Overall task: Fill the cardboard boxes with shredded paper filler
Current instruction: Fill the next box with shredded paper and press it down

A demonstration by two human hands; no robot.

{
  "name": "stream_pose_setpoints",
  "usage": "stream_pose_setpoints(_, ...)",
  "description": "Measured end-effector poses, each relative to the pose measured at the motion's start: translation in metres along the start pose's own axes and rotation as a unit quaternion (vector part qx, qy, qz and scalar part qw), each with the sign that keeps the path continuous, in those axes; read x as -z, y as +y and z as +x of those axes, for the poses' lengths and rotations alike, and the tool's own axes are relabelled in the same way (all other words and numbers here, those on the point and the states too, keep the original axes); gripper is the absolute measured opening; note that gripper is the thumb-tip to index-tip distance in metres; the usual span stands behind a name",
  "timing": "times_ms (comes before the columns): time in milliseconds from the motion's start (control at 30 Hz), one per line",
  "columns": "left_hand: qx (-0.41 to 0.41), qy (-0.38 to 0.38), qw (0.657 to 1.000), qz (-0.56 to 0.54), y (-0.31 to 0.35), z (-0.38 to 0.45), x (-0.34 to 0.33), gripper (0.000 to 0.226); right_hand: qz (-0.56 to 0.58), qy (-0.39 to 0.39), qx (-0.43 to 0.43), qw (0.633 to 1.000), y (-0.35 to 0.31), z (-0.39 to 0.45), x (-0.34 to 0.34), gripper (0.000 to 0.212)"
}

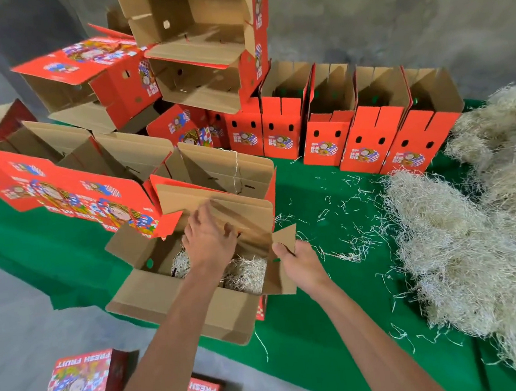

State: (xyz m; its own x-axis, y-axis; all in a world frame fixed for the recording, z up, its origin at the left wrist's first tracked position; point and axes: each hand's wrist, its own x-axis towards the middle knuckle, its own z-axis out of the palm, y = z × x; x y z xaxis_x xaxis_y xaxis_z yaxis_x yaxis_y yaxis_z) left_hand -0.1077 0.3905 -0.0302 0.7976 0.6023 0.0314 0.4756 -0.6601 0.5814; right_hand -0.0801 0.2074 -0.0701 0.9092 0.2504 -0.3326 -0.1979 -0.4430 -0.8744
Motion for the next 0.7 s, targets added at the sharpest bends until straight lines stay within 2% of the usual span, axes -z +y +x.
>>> stream_pose_setpoints(233, -0.044, 0.006, 0.998, -0.037, -0.018, 0.017, 0.014, 0.058, 0.000, 0.025, -0.023, 0.999, -0.007, 0.009, -0.019, 0.029)
stream_pose_setpoints(333, -0.053, 0.051, 0.995, -0.069, -0.028, 0.029, 0.028, 0.047, -0.013, 0.034, -0.016, 0.999, -0.010, 0.014, -0.026, 0.028)
stream_pose_setpoints(400, -0.019, 0.078, 0.991, -0.110, -0.034, 0.041, 0.040, 0.046, -0.015, 0.033, -0.011, 0.999, -0.010, 0.017, -0.029, 0.027)
stream_pose_setpoints(500, 0.095, 0.085, 0.975, -0.182, -0.043, 0.071, 0.057, 0.063, -0.025, 0.025, -0.007, 0.999, -0.010, 0.020, -0.032, 0.027)
stream_pose_setpoints(567, 0.155, 0.084, 0.961, -0.214, -0.046, 0.094, 0.067, 0.064, -0.029, 0.029, -0.006, 0.999, -0.011, 0.024, -0.033, 0.027)
stream_pose_setpoints(633, 0.187, 0.072, 0.948, -0.245, -0.049, 0.116, 0.073, 0.061, -0.024, 0.032, -0.005, 0.999, -0.013, 0.026, -0.036, 0.025)
stream_pose_setpoints(700, 0.228, 0.031, 0.937, -0.264, -0.051, 0.134, 0.076, 0.072, -0.010, 0.033, -0.008, 0.999, -0.014, 0.028, -0.039, 0.023)
